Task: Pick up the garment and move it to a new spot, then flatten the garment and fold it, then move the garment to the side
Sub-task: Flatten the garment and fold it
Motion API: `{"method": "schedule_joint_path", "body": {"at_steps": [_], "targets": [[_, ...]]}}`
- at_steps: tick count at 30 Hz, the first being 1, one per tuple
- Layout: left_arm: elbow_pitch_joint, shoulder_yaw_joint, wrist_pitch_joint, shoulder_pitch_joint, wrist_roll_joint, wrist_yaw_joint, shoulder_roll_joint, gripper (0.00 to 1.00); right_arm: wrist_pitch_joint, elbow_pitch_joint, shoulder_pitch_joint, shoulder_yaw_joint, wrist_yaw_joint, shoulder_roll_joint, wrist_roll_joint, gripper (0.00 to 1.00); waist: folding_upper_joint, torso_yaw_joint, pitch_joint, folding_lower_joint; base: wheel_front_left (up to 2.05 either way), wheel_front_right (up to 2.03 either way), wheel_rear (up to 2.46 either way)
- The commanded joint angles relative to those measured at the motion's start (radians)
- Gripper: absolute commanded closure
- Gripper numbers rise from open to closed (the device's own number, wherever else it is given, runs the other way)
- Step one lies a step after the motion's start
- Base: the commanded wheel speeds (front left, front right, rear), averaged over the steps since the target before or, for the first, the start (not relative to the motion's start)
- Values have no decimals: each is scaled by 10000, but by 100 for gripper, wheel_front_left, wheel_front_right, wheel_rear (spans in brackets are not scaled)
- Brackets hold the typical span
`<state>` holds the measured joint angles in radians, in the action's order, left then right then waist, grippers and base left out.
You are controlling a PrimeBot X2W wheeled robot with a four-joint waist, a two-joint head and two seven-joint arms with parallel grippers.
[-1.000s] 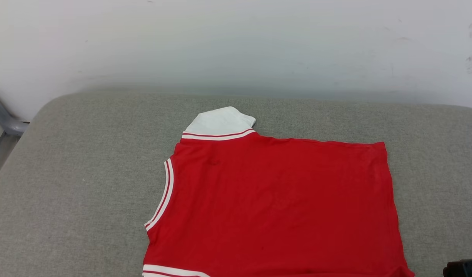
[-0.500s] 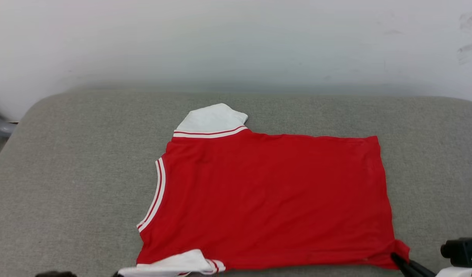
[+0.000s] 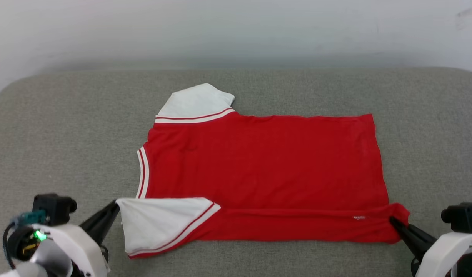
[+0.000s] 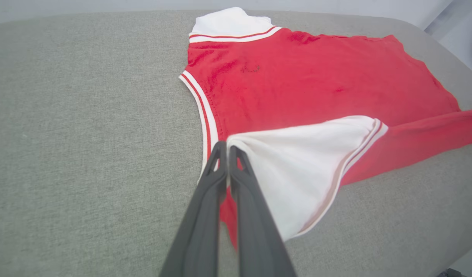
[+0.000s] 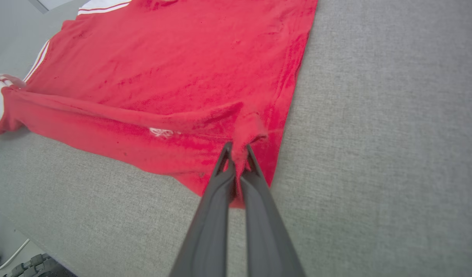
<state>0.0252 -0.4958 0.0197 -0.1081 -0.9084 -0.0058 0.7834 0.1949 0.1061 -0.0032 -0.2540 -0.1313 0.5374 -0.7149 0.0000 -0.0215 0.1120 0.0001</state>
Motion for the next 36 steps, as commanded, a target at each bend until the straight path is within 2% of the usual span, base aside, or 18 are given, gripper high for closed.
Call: {"method": "schedule_joint_path", "body": {"at_steps": [1,8,15,25,33,34,35,36], "targets": [[61,9,35,-232,82,-50,6,100,12,36,-193,-19,13,43,-81,100,0,-78,140,-1,0,0,0],[1137,-224,595,-1866,338,-598,-158,100,155,432,-1099,-348,13,35,-150,100,0,-177,663,-1,0,0,0],[2297,-560,781,-3054,409,-977,-603,100,198,981,-2117,-872,13,-3,-166,100,0,-247,1231,-1,0,0,0],[3891,-1205,524,-3846,482,-1202,-1139,100,186,2059,-3060,-1370,13,6,-13,100,0,-262,1718,-1,0,0,0],[4541,-1615,69,-4154,398,-1234,-1351,100,-36,2442,-3241,-1598,13,-181,-92,100,0,-192,1620,-1,0,0,0],[4621,-1602,-34,-4188,418,-1234,-1350,100,-75,2451,-3231,-1557,13,-192,-86,63,0,-181,1561,-1,0,0,0],[4676,-1626,-111,-4198,445,-1232,-1361,69,-134,2453,-3211,-1515,13,-187,-37,0,0,-167,1491,-1,0,0,0],[4713,-1663,-185,-4227,509,-1230,-1357,0,-190,2456,-3174,-1455,13,-186,-7,0,0,-144,1419,-1,0,0,0]]}}
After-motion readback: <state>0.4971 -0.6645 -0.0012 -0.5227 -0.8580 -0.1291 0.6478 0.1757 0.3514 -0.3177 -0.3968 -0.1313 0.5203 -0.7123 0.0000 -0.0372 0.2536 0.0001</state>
